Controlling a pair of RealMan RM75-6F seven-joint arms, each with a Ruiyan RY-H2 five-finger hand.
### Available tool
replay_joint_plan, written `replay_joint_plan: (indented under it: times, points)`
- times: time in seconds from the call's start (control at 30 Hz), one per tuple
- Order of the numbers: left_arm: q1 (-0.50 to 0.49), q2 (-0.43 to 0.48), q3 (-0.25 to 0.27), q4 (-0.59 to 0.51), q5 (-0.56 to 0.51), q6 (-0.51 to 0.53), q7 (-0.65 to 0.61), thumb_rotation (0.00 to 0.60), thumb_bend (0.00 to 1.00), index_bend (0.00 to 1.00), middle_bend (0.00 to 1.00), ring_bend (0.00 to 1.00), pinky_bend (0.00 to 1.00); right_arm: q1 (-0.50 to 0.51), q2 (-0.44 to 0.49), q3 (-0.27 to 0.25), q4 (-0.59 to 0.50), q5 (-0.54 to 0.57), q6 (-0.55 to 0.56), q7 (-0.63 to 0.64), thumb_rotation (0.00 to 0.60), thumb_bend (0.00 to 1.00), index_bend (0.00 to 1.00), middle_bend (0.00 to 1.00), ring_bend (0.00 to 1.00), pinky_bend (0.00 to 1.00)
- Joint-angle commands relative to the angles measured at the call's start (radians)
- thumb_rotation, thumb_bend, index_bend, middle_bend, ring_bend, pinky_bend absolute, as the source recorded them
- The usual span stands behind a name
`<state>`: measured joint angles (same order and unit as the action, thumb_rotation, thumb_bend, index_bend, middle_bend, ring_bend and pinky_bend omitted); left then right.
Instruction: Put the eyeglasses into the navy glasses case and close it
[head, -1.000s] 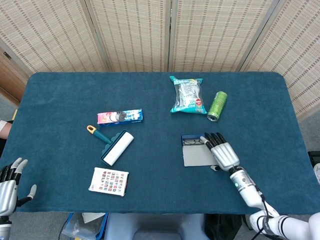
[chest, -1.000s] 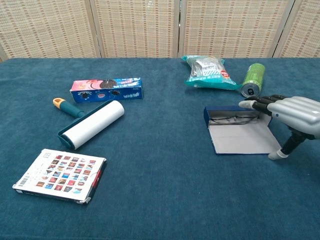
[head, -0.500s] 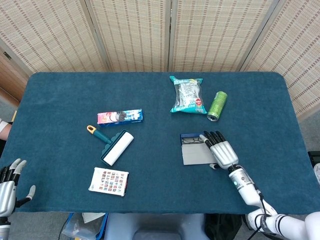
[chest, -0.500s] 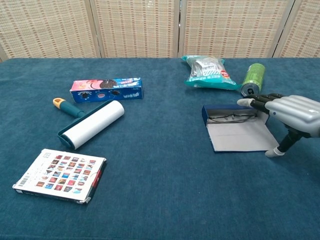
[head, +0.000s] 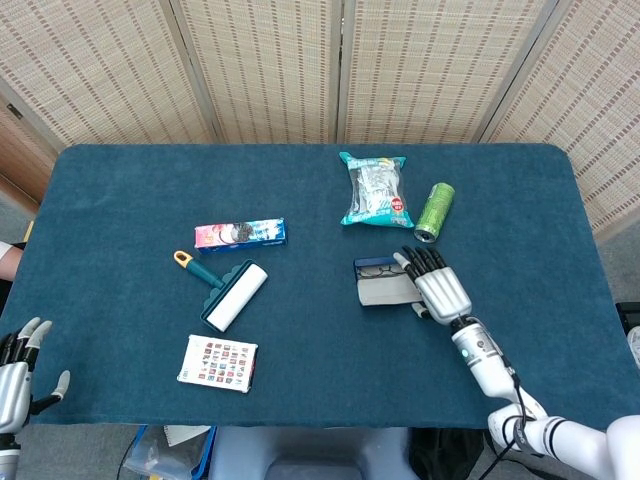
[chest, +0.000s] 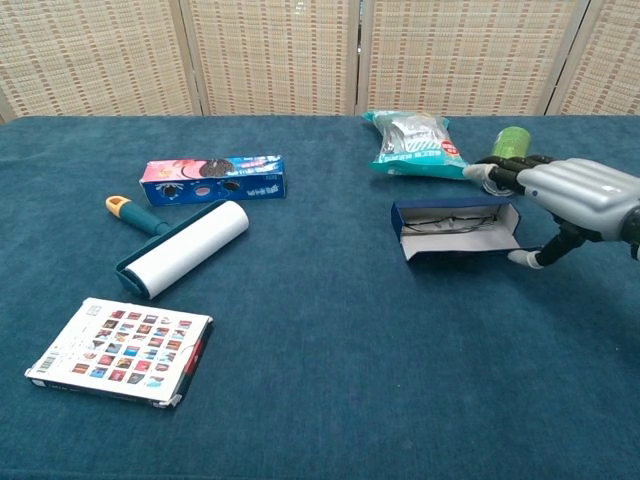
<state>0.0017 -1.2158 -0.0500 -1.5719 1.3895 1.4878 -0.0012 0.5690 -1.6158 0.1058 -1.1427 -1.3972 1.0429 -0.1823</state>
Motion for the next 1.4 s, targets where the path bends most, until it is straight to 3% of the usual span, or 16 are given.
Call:
replay_joint_plan:
  times: [0.03,0.2,0.33,0.67,1.4]
  points:
    - [-0.001,0.000,0.000,0.000,0.000,-0.001,0.000,0.600,0.35,0.10,0.05,0.07,0.00,0.014,-0.010,0.016,0.009,0.008,-0.007,0.004,0.600,0.26,0.00,0.00,0.00,0.03]
    - [-0.001,0.001,-0.001,0.000,-0.003,-0.003,-0.001,0.600,0.35,0.10,0.05,0.07,0.00,0.034,-0.032,0.023,0.029,0.000,-0.017,0.043,0.600,0.27,0.02,0.03,0.00,0.03]
    - [-0.001,0.002,-0.002,0.000,-0.006,-0.006,0.000,0.600,0.35,0.10,0.05,0.07,0.00,0.039,-0.046,0.013,0.051,-0.014,-0.016,0.057,0.600,0.26,0.26,0.06,0.00,0.03]
    - [-0.003,-0.001,-0.003,0.004,-0.007,-0.009,-0.001,0.600,0.35,0.10,0.05,0.07,0.00,0.046,-0.070,0.003,0.097,-0.015,-0.032,0.082,0.600,0.26,0.46,0.12,0.00,0.03]
    - [-0.001,-0.005,-0.002,0.010,-0.012,-0.012,-0.003,0.600,0.35,0.10,0.05,0.07,0.00,0.036,-0.078,-0.021,0.116,-0.061,0.011,0.144,0.600,0.35,0.55,0.19,0.00,0.03]
